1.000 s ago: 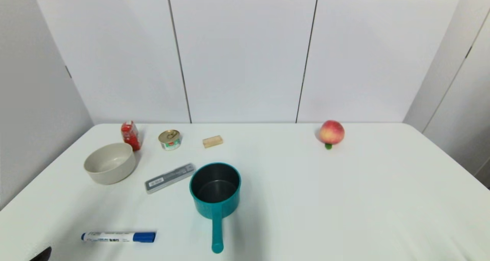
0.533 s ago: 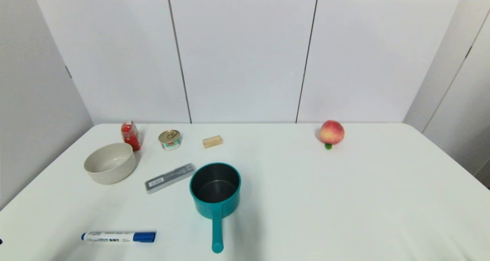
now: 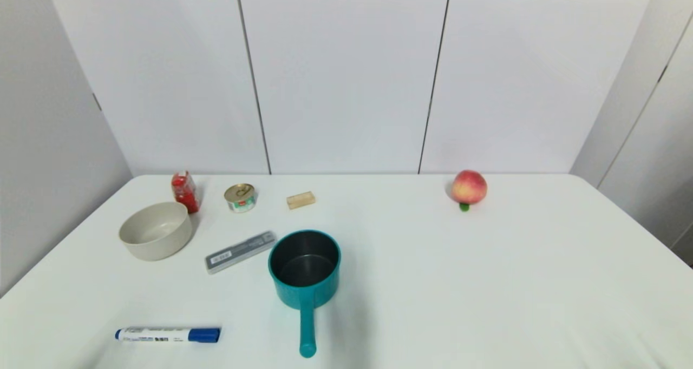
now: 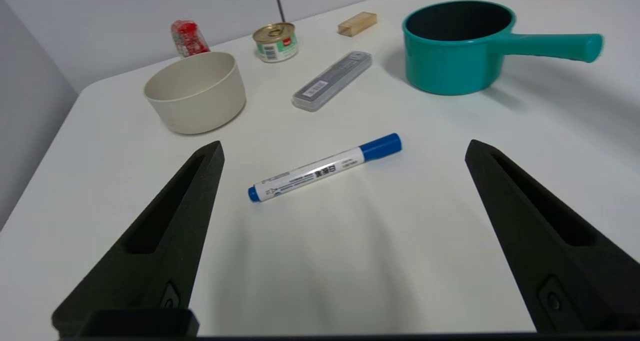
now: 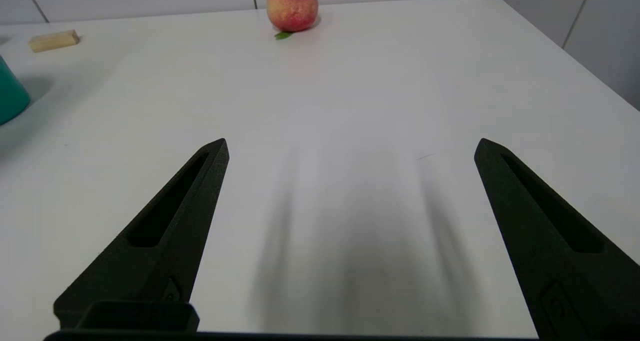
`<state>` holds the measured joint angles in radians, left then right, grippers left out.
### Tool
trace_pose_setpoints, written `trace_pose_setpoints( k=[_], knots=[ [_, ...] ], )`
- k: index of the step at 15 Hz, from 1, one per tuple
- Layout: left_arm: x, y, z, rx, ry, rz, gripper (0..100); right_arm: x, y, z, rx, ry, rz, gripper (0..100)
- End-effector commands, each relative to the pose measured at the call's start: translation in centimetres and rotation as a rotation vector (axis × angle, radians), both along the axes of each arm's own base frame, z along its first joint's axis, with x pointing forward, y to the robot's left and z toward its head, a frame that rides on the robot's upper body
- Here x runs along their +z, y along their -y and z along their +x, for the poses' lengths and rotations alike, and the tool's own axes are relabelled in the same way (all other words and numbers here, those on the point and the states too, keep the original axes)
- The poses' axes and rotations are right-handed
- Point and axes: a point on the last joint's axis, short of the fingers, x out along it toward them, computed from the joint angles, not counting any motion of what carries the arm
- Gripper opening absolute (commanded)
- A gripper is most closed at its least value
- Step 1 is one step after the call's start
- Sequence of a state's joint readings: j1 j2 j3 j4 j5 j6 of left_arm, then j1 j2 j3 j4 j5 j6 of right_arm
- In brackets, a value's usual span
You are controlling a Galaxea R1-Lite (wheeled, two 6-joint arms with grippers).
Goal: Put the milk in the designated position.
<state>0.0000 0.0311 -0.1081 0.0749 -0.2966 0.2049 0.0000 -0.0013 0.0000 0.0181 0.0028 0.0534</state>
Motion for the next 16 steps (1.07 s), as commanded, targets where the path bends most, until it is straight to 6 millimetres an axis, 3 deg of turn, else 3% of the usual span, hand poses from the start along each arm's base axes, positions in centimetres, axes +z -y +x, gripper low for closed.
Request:
trace_pose_setpoints(
  k=[1, 3, 9, 16],
  knots=[
    [-0.9, -0.2, 0.5, 0.111, 0.075, -0.067, 100, 0.0, 0.0, 0.0, 0.0, -0.002, 0.0, 100],
    [-1.6, -0.7, 0.7, 0.307, 0.055, -0.071, 100, 0.0, 0.0, 0.0, 0.0, -0.002, 0.0, 100],
    [-2.3, -0.7, 0.7, 0.297, -0.036, -0.2, 100, 0.0, 0.0, 0.0, 0.0, -0.002, 0.0, 100],
    [-2.3, -0.7, 0.7, 0.299, -0.035, -0.203, 100, 0.0, 0.0, 0.0, 0.0, -0.002, 0.0, 100]
  ],
)
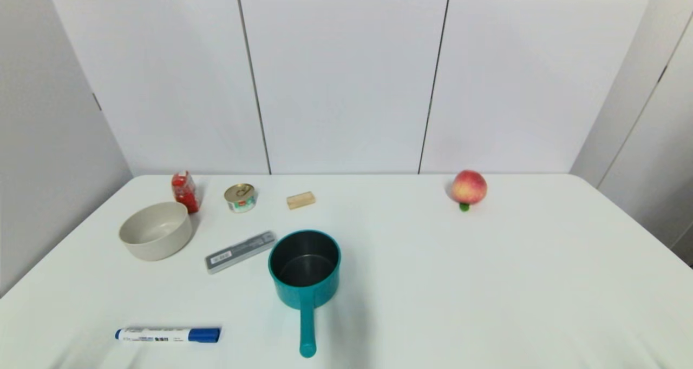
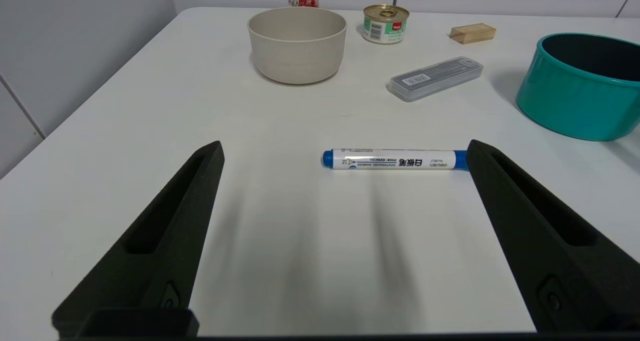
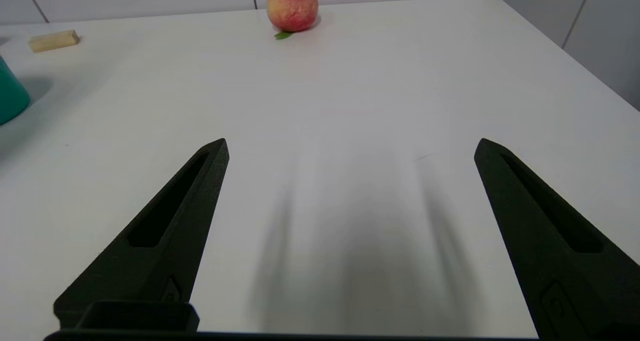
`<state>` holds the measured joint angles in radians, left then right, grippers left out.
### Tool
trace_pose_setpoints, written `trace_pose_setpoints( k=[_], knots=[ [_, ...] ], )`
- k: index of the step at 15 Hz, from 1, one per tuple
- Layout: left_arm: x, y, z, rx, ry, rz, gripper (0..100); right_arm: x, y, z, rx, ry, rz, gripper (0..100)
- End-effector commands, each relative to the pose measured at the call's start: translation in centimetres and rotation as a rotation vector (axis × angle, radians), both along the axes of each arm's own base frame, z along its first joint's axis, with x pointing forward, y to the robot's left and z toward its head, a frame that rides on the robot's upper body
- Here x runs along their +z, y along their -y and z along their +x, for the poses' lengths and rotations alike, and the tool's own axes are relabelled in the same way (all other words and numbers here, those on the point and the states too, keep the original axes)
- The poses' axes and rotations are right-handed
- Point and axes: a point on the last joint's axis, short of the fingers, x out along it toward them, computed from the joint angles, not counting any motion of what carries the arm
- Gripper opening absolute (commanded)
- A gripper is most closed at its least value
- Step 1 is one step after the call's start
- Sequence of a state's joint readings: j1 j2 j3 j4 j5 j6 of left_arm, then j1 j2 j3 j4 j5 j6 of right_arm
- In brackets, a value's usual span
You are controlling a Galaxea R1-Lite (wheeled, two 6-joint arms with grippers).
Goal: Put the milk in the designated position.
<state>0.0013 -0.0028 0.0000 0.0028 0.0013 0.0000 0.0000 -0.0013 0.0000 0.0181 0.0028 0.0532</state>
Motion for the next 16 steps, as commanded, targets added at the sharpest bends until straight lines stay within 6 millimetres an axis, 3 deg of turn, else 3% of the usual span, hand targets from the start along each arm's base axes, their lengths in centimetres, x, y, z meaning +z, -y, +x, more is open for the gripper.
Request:
trace_pose_setpoints(
  k=[1, 16],
  knots=[
    [0.0, 0.0, 0.02, 0.001, -0.003, 0.0, 100, 0.0, 0.0, 0.01, 0.0, -0.002, 0.001, 100],
    [0.0, 0.0, 0.02, 0.001, -0.003, 0.0, 100, 0.0, 0.03, 0.01, -0.016, -0.001, 0.074, 100]
  ],
)
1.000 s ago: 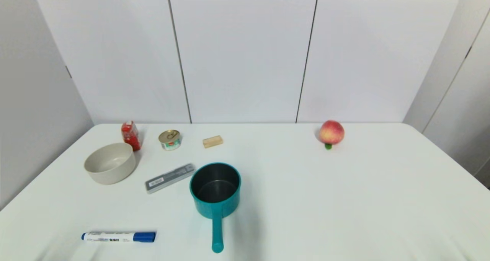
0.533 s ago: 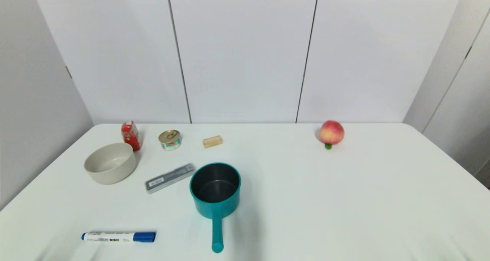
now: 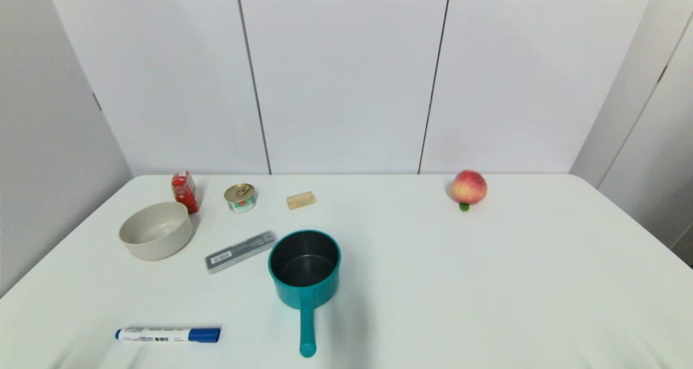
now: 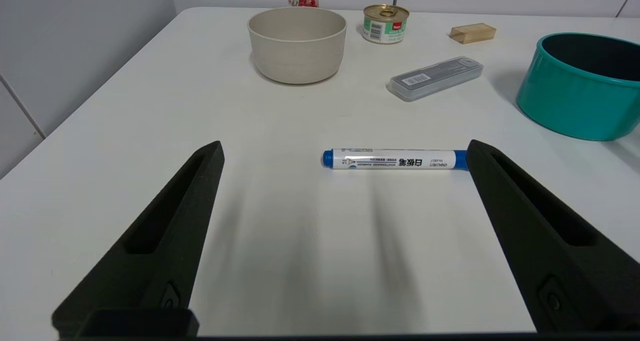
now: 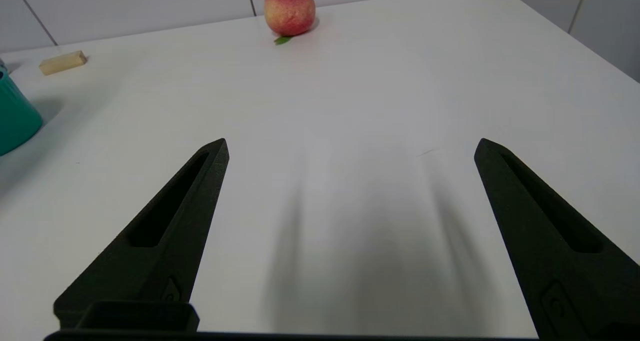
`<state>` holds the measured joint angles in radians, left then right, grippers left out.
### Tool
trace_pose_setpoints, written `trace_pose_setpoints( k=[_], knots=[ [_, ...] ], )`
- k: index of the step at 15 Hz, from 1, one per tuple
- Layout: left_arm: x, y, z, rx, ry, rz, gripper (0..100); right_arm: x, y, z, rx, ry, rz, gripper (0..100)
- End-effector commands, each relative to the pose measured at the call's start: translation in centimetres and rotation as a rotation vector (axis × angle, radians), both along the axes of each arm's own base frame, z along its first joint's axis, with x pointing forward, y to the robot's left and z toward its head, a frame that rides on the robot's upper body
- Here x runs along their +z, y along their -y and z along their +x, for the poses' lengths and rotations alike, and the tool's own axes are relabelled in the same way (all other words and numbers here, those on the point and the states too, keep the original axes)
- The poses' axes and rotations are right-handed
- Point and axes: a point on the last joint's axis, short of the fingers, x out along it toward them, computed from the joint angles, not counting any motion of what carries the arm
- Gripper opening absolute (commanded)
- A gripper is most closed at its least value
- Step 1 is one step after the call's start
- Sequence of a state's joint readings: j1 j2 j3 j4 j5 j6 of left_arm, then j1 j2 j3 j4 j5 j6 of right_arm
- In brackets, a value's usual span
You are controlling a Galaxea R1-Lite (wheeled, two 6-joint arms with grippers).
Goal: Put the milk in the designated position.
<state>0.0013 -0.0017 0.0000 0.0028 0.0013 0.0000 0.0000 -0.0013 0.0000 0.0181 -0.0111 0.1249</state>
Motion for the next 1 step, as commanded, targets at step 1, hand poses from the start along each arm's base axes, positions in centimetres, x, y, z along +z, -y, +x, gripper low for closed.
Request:
trace_pose_setpoints(
  k=[1],
  knots=[
    [0.0, 0.0, 0.01, 0.001, -0.002, 0.0, 100, 0.0, 0.0, 0.01, -0.001, -0.002, 0.002, 100]
  ],
)
